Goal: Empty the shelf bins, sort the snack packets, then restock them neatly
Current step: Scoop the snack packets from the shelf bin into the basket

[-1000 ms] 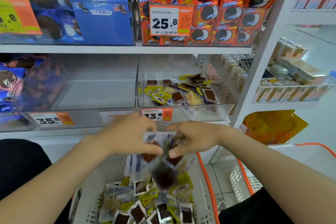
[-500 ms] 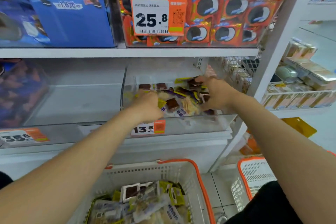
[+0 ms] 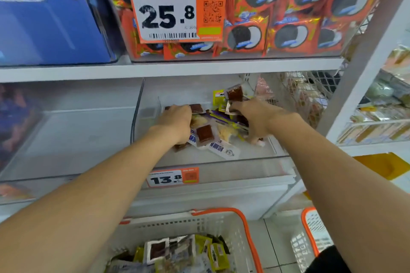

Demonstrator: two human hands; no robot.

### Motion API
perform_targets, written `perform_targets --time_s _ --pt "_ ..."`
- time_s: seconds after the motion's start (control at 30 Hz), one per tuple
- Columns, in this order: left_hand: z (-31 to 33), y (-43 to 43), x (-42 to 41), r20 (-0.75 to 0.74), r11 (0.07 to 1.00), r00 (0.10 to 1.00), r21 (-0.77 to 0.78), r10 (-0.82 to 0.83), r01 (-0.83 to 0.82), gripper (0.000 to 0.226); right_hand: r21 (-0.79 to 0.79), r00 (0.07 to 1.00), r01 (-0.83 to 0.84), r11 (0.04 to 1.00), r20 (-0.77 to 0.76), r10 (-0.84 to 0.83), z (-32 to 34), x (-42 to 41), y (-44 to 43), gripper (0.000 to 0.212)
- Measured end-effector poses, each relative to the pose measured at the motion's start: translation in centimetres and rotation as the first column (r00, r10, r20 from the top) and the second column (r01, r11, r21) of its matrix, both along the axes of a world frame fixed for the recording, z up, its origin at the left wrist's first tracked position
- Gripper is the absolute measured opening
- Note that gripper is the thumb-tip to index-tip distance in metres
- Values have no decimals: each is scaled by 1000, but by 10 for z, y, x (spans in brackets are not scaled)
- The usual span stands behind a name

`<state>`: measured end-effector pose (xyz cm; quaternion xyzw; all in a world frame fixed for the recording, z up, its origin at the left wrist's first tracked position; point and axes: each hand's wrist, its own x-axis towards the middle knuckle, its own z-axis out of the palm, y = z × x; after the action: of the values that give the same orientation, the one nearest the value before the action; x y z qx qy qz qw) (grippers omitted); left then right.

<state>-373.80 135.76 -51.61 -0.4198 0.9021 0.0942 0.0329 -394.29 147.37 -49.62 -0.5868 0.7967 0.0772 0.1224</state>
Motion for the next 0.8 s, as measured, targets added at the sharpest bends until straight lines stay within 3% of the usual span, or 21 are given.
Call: perform_targets --time_s 0.03,0.1,0.2,0.3,0.5,0.63,0.7,0.8 --pt "1 -4 -2 -36 1000 999 -15 18 -18 40 -68 1000 -9 998 -13 8 -2 -1 -4 103" --pt "4 -10 -9 -16 998 998 -31 60 -60 62 -164 1000 -17 986 -19 14 -6 -2 -12 114" --pt "6 -19 -22 143 996 987 24 78 -82 96 -231 990 -37 972 -139 5 -11 -2 -20 138" --pt "11 -23 -31 287 986 958 160 -3 -44 112 -219 956 -48 974 -293 -18 -16 -3 -23 148" --pt "15 -23 -31 269 971 957 235 -112 48 123 -124 996 45 991 83 -35 -20 -14 -30 150" --pt "16 -12 -23 211 927 970 374 -118 31 123 -6 997 67 998 -37 -67 -14 -9 -33 125" --pt "11 -7 -19 167 911 984 411 -59 -15 142 25 997 71 997 -40 -70 -13 -3 -34 114" --pt "-1 7 -17 315 959 947 281 -57 -36 171 62 998 56 996 13 -57 -15 3 -33 117"
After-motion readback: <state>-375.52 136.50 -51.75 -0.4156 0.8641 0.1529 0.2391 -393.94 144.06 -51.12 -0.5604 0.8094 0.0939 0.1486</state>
